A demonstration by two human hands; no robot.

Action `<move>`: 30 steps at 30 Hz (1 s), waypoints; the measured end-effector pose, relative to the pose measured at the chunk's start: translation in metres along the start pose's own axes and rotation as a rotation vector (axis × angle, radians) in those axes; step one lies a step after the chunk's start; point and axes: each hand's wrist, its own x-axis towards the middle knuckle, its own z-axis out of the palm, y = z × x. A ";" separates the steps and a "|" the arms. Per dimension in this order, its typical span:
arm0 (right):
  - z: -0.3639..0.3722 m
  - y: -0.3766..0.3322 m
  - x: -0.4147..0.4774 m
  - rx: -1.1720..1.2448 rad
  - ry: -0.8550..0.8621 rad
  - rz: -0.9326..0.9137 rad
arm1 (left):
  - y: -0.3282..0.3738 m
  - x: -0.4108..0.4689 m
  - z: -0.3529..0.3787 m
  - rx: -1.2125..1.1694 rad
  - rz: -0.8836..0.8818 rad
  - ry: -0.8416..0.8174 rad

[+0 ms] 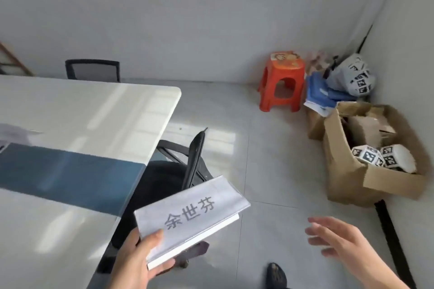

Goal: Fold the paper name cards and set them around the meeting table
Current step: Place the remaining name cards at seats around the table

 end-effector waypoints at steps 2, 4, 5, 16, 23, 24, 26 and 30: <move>-0.002 -0.040 0.042 -0.050 -0.077 -0.043 | 0.009 0.011 0.014 -0.013 0.033 0.045; 0.004 -0.078 0.079 -0.110 -0.154 -0.111 | 0.013 0.016 0.020 -0.032 0.057 0.132; 0.011 -0.096 0.095 -0.148 -0.201 -0.134 | 0.015 0.017 0.020 -0.057 0.057 0.177; 0.169 -0.213 0.192 -0.390 -0.564 -0.269 | 0.047 0.067 -0.038 -0.207 0.033 0.419; 0.259 -0.285 0.200 -0.411 -0.781 -0.419 | 0.080 0.091 -0.072 -0.251 0.097 0.499; 0.272 -0.297 0.203 -0.426 -0.823 -0.460 | 0.084 0.093 -0.076 -0.260 0.102 0.495; 0.300 -0.318 0.213 -0.573 -0.930 -0.588 | 0.090 0.098 -0.084 -0.269 0.122 0.482; 0.373 -0.346 0.226 -0.960 -1.217 -0.679 | 0.102 0.110 -0.095 -0.314 0.181 0.495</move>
